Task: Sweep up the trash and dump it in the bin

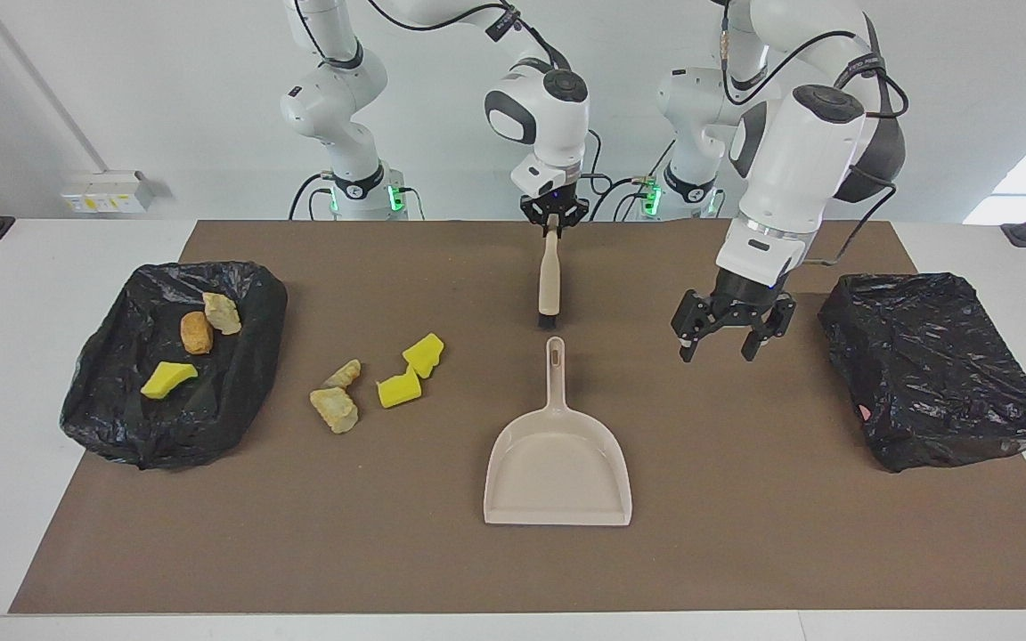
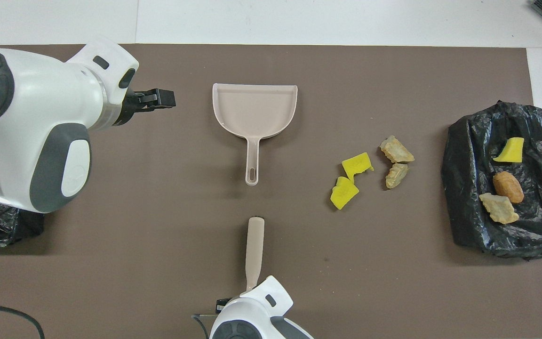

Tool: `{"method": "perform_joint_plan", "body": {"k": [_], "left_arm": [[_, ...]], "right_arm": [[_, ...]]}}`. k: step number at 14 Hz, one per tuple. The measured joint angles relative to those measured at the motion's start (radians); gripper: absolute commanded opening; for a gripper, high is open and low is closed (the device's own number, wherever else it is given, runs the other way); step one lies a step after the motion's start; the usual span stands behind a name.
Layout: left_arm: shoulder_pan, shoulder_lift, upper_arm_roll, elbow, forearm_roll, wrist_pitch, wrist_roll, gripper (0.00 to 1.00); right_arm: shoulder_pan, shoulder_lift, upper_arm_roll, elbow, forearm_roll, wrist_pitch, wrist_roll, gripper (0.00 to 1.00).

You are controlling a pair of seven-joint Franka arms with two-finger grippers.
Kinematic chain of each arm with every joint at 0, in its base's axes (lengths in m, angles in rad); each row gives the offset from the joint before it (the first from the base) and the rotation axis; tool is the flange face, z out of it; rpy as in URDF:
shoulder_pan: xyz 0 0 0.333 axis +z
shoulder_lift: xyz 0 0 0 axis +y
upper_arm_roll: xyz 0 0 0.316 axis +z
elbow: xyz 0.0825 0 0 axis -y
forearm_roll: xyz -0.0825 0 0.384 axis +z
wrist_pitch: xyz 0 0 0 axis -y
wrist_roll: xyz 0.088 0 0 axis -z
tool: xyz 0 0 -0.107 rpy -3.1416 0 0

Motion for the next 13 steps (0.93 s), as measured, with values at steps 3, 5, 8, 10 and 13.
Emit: {"method": "perform_joint_plan", "body": {"k": [3, 5, 8, 10, 13], "left_arm": [[-0.078, 0.079, -0.001, -0.008, 0.002, 0.045, -0.057, 1.00], [-0.105, 0.115, 0.000, -0.008, 0.003, 0.070, -0.088, 1.00], [-0.107, 0.118, 0.001, -0.006, 0.004, 0.073, -0.123, 1.00], [-0.114, 0.118, 0.000, -0.012, 0.004, 0.072, -0.135, 1.00], [-0.142, 0.118, 0.000, -0.028, 0.004, 0.070, -0.145, 1.00]], "right_arm": [[-0.106, -0.088, -0.004, 0.001, 0.002, -0.156, -0.065, 0.00], [-0.174, -0.132, -0.008, 0.001, 0.002, -0.228, -0.112, 0.00], [-0.313, -0.169, -0.010, -0.002, 0.002, -0.292, -0.213, 0.00], [-0.416, -0.170, -0.012, -0.007, 0.001, -0.299, -0.310, 0.00], [-0.545, -0.170, -0.013, -0.013, -0.009, -0.298, -0.484, 0.00]]}}
